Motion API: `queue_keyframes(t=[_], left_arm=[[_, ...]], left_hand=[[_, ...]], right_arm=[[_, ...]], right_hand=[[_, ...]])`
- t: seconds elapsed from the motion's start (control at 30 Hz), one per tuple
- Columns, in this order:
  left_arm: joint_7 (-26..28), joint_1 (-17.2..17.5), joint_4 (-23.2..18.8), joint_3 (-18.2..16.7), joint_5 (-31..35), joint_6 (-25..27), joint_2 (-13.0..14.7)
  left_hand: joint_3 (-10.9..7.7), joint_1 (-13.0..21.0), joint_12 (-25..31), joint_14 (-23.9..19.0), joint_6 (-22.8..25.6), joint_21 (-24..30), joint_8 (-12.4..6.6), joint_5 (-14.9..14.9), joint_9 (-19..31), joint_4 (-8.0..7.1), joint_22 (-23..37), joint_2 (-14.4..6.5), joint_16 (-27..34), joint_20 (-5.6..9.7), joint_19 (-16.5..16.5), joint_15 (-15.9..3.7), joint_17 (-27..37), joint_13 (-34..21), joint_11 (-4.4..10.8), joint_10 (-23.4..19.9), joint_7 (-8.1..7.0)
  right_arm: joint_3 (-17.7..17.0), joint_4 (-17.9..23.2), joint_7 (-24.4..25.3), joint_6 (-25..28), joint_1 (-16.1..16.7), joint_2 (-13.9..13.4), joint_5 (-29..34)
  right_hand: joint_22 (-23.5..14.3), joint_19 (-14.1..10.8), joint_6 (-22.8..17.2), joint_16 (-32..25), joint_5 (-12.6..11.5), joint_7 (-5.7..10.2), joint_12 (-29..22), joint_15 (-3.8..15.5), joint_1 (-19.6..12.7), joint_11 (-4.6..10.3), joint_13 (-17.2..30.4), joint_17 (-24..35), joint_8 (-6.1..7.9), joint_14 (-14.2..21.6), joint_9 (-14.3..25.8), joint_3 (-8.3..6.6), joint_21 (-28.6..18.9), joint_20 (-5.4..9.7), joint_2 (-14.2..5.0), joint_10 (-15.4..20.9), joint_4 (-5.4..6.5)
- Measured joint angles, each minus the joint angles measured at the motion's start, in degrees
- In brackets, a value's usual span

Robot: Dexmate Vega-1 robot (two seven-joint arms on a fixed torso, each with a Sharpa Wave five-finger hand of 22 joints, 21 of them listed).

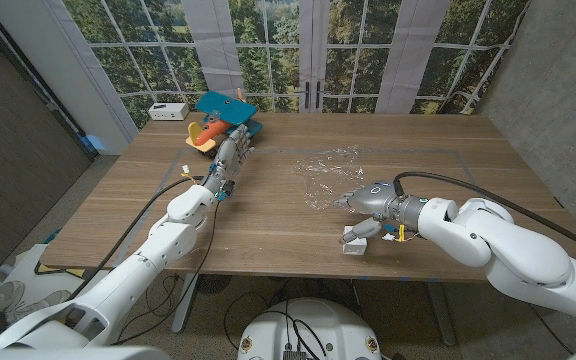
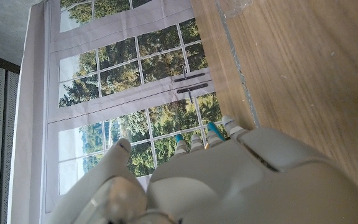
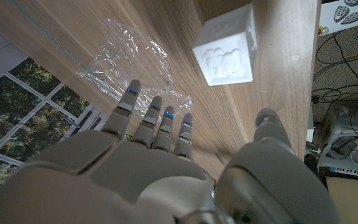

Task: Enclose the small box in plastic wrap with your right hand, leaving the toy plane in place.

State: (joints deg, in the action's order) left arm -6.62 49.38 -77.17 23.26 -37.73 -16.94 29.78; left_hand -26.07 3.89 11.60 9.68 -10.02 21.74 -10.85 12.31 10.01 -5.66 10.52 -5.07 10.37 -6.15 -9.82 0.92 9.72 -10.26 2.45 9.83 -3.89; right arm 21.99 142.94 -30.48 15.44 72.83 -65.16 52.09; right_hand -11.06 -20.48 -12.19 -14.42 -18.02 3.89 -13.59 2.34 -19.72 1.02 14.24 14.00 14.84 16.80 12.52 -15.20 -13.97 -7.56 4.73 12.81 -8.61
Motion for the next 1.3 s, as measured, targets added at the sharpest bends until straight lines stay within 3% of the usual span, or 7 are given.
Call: queue_keyframes(t=[0.6,0.9,1.1,1.3], left_arm=[[-0.5,-0.1,1.1,-0.3,-0.5,-1.3,-0.7],[-0.7,0.4,1.2,-0.6,-0.8,-1.6,-0.8],[-0.7,0.8,1.0,-0.8,-1.0,-1.8,-0.5],[-0.7,0.9,0.7,-0.9,-1.1,-1.8,-0.2]], left_hand=[[0.00,0.0,0.0,0.3,0.0,-0.3,0.00,0.0,0.0,0.00,0.0,0.0,0.0,-0.43,0.0,0.32,0.0,0.0,-0.63,0.0,0.00],[0.00,0.0,0.0,0.3,0.0,-0.6,0.00,0.0,0.0,0.00,0.0,0.0,0.0,-0.42,0.0,0.32,0.0,0.0,-0.63,0.0,0.01],[0.00,0.0,0.0,0.3,0.0,-0.6,0.00,0.0,0.0,0.00,0.0,0.0,0.0,-0.41,0.0,0.32,0.0,0.0,-0.63,0.0,0.01],[0.24,0.0,0.0,0.3,0.0,-0.6,0.00,0.0,0.0,-0.24,0.0,0.0,0.0,-0.41,0.0,0.32,0.0,0.0,-0.63,0.0,0.01]], right_arm=[[2.2,0.3,-3.4,4.1,1.5,0.2,3.5],[3.5,-0.2,-5.2,4.4,1.2,0.6,6.6],[4.8,-1.1,-5.7,4.4,0.6,1.6,9.1],[5.5,-1.7,-5.7,3.7,0.3,2.3,11.6]], right_hand=[[0.0,-0.6,-1.6,-0.3,-0.4,0.20,0.0,0.01,-2.5,0.30,0.0,0.0,0.43,1.2,-0.3,-0.48,-0.2,0.60,-0.45,1.1,-0.47],[0.0,-2.9,-4.5,-1.1,-1.5,-0.48,-0.8,0.04,-7.2,0.36,-0.1,0.0,1.13,3.3,-0.5,-1.50,-0.9,1.85,-1.88,3.8,-1.04],[0.0,-5.4,-8.3,-2.5,-1.7,-0.12,-1.9,0.17,-11.3,0.59,-0.4,0.0,2.22,6.6,-0.5,-2.38,-1.5,2.65,-2.77,8.1,-1.24],[0.0,-9.0,-16.6,-6.7,-1.7,0.31,-4.9,0.48,-16.9,0.59,-0.4,1.6,4.66,15.0,-0.9,-2.70,-2.8,4.22,-4.48,17.1,-0.94]])
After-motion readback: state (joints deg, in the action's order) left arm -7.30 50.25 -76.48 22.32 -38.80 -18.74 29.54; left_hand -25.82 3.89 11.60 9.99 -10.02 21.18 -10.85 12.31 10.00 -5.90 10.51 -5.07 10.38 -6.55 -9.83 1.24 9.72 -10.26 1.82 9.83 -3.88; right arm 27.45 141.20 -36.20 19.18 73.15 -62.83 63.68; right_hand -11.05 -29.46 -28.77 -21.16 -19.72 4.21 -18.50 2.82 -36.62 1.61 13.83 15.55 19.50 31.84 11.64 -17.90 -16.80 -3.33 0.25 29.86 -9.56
